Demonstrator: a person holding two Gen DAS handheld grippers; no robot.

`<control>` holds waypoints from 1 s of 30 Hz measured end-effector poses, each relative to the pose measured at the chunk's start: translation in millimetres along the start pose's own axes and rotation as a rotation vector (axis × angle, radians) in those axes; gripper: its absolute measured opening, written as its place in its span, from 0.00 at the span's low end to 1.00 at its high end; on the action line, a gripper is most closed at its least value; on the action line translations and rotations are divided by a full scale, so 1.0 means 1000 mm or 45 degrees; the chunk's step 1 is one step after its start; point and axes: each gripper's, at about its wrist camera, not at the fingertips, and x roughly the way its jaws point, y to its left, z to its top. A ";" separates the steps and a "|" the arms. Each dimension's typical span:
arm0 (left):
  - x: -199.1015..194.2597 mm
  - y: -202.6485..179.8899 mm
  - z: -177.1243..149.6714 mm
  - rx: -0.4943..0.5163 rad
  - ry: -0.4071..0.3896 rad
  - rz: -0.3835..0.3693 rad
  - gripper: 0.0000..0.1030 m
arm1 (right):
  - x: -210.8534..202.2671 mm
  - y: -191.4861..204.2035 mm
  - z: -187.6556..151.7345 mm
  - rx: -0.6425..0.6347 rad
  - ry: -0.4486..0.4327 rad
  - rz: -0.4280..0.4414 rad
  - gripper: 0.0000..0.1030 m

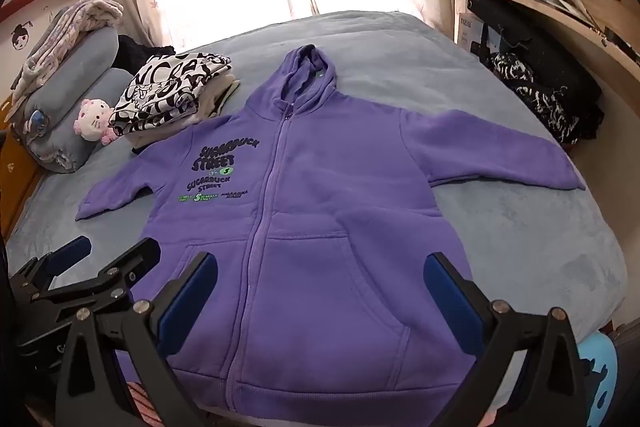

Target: Fold large clothes

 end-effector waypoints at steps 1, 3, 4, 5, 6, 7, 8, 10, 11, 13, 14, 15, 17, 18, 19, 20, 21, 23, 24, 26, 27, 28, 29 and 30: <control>0.000 0.000 0.000 0.002 -0.002 0.004 0.99 | -0.001 0.001 -0.001 -0.001 -0.001 -0.002 1.00; -0.002 0.002 0.000 0.008 -0.012 0.011 0.99 | -0.002 0.003 -0.002 -0.001 -0.002 -0.007 1.00; -0.002 0.003 0.000 0.012 -0.015 0.014 0.99 | 0.004 -0.003 -0.004 0.030 0.030 0.037 1.00; -0.003 0.004 0.000 0.016 -0.019 0.016 0.99 | 0.005 -0.003 -0.004 0.030 0.030 0.037 1.00; -0.003 0.005 0.000 0.019 -0.020 0.016 0.98 | 0.005 -0.003 -0.005 0.030 0.030 0.038 1.00; -0.003 0.005 -0.006 0.020 -0.017 0.025 0.98 | 0.005 -0.003 -0.006 0.029 0.029 0.038 1.00; -0.004 0.001 -0.007 0.020 -0.025 0.038 0.98 | 0.005 -0.003 -0.006 0.028 0.028 0.038 1.00; -0.009 0.000 -0.008 0.021 -0.028 0.045 0.97 | 0.011 0.002 -0.011 0.027 0.025 0.037 1.00; -0.010 0.001 -0.009 0.020 -0.029 0.045 0.97 | 0.011 0.003 -0.011 0.024 0.022 0.037 1.00; -0.012 0.003 -0.011 0.014 -0.027 0.046 0.97 | 0.009 0.006 -0.014 0.019 0.013 0.035 1.00; -0.013 0.005 -0.012 0.010 -0.026 0.046 0.97 | 0.009 0.007 -0.014 0.017 0.010 0.034 1.00; -0.014 0.006 -0.013 0.007 -0.022 0.046 0.97 | 0.008 0.008 -0.014 0.014 0.007 0.033 1.00; -0.006 0.003 -0.008 0.015 -0.007 0.054 0.97 | 0.007 0.001 -0.011 0.030 0.014 0.042 1.00; -0.005 0.004 -0.008 0.015 -0.005 0.055 0.97 | 0.007 0.002 -0.012 0.029 0.013 0.041 1.00; -0.005 0.004 -0.009 0.015 -0.005 0.056 0.97 | 0.007 0.003 -0.013 0.028 0.013 0.041 1.00; -0.005 0.004 -0.009 0.014 -0.004 0.057 0.97 | 0.007 -0.001 -0.008 0.036 0.023 0.046 1.00; -0.005 0.004 -0.010 0.015 -0.007 0.056 0.97 | 0.006 -0.001 -0.009 0.038 0.024 0.051 1.00; -0.006 0.004 -0.009 0.017 -0.007 0.057 0.97 | 0.006 0.000 -0.012 0.044 0.026 0.057 1.00; -0.005 0.004 -0.009 0.018 -0.009 0.059 0.97 | 0.006 0.001 -0.013 0.045 0.028 0.060 1.00; -0.006 0.005 -0.012 0.022 -0.013 0.063 0.97 | 0.006 0.002 -0.016 0.045 0.027 0.061 1.00; -0.007 0.005 -0.013 0.023 -0.015 0.064 0.97 | 0.007 0.001 -0.015 0.044 0.028 0.060 1.00; -0.008 0.005 -0.013 0.021 -0.014 0.063 0.97 | 0.007 0.001 -0.014 0.045 0.029 0.061 1.00; -0.008 0.005 -0.014 0.021 -0.012 0.063 0.97 | 0.007 0.002 -0.016 0.044 0.028 0.061 1.00; -0.007 0.005 -0.014 0.021 -0.011 0.063 0.97 | 0.007 0.001 -0.014 0.046 0.032 0.063 1.00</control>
